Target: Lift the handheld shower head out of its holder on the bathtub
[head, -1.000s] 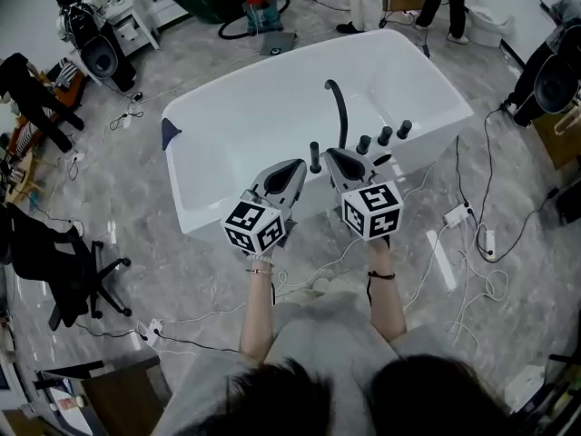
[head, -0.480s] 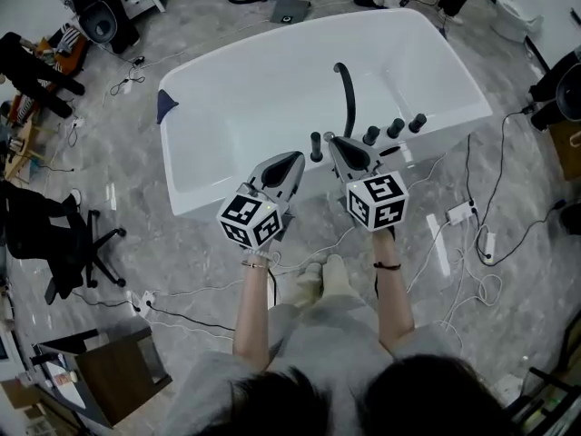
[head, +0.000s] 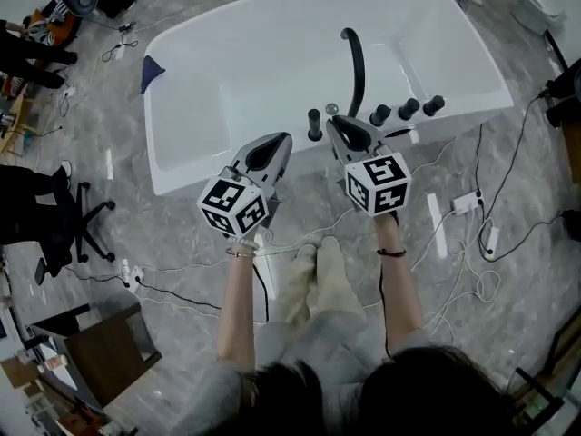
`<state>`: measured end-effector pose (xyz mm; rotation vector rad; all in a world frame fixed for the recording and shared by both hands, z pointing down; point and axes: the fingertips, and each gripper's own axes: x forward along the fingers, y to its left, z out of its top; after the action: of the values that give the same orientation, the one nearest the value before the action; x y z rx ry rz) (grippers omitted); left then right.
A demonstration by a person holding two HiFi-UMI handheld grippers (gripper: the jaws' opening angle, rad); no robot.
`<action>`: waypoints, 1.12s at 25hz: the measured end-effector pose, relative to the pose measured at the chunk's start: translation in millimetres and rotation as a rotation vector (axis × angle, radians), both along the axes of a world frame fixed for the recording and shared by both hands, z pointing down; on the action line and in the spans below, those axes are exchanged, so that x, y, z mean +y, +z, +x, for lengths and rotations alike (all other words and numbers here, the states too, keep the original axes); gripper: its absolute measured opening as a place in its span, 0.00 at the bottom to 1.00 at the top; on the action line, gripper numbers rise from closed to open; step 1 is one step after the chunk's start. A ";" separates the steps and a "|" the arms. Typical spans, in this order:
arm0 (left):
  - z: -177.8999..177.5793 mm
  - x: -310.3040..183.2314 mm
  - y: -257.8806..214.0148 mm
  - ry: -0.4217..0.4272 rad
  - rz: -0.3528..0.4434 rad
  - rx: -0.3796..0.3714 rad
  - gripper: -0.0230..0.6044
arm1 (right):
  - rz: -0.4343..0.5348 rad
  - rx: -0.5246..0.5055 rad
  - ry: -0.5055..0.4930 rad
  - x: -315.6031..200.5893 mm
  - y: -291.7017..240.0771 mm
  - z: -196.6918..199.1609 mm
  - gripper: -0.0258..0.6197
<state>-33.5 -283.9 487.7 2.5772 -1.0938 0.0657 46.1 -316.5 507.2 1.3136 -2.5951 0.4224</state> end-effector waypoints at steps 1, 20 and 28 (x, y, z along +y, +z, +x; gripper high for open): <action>-1.2 -1.2 5.7 -0.002 -0.006 -0.003 0.05 | -0.005 0.004 -0.008 -0.8 5.6 -1.6 0.07; 5.0 -19.9 96.1 -0.025 -0.078 -0.010 0.05 | -0.094 0.021 -0.101 -29.3 112.9 -18.6 0.30; -4.9 -29.9 120.0 -0.029 -0.102 -0.022 0.05 | -0.115 0.037 -0.112 -47.4 141.5 -31.2 0.33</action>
<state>-38.4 -313.8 607.7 2.4750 -1.1064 0.1399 14.9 -364.0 648.7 1.1226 -2.5563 0.5145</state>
